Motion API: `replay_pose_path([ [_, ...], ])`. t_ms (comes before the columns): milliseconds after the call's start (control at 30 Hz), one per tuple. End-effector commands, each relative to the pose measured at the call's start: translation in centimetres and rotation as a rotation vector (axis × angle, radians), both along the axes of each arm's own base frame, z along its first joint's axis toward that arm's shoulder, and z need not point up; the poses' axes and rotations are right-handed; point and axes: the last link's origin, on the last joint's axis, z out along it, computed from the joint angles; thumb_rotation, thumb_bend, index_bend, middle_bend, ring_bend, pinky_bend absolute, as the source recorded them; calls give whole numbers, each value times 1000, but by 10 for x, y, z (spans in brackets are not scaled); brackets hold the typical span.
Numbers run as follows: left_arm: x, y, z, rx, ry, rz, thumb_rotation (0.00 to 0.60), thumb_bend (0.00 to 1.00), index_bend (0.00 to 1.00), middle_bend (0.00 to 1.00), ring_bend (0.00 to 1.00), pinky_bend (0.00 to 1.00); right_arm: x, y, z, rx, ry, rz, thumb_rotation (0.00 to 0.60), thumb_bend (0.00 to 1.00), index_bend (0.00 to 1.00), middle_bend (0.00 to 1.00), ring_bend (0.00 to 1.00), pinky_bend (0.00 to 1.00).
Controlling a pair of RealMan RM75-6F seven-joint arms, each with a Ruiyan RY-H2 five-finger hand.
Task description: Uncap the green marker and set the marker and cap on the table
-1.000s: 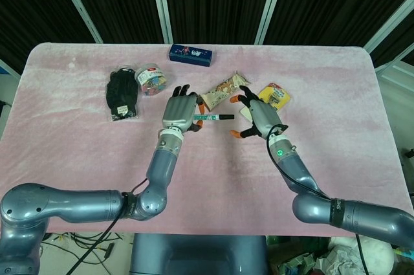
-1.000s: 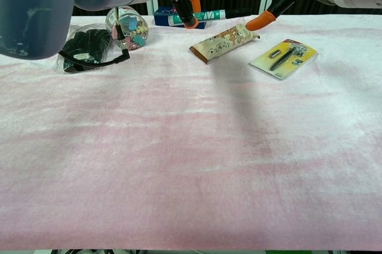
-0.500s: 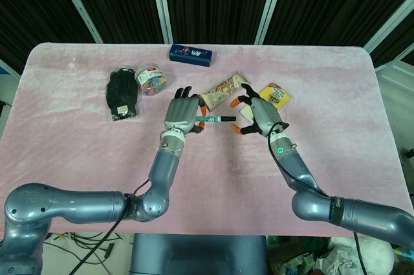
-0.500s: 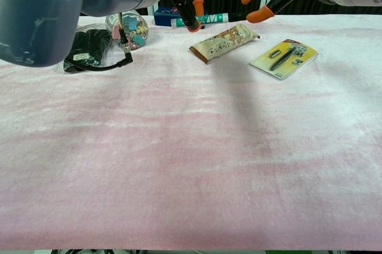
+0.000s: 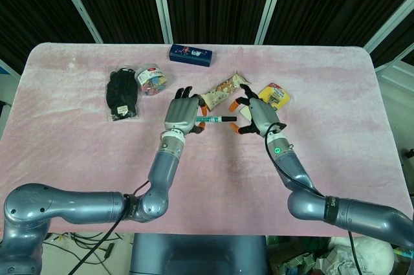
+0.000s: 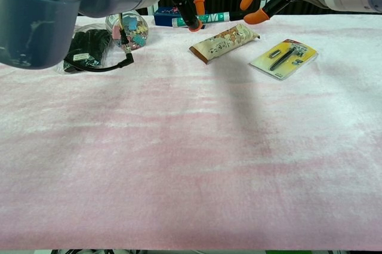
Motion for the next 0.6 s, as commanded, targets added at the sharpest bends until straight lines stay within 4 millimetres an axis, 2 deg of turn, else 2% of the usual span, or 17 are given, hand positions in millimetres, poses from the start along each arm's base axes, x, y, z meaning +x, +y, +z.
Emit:
replay_pose_path([
  [33,0,-1,0,-1,3,-1,600,516,716,298,0,0,-1,-1,-1,-1,3,-3,600,231,479,0,88,154],
  [600,-1,0,-2,3,14,-1,600,517,718,300,0,0,-2,-1,-1,1,8,-9,600,264,546,0,88,154],
])
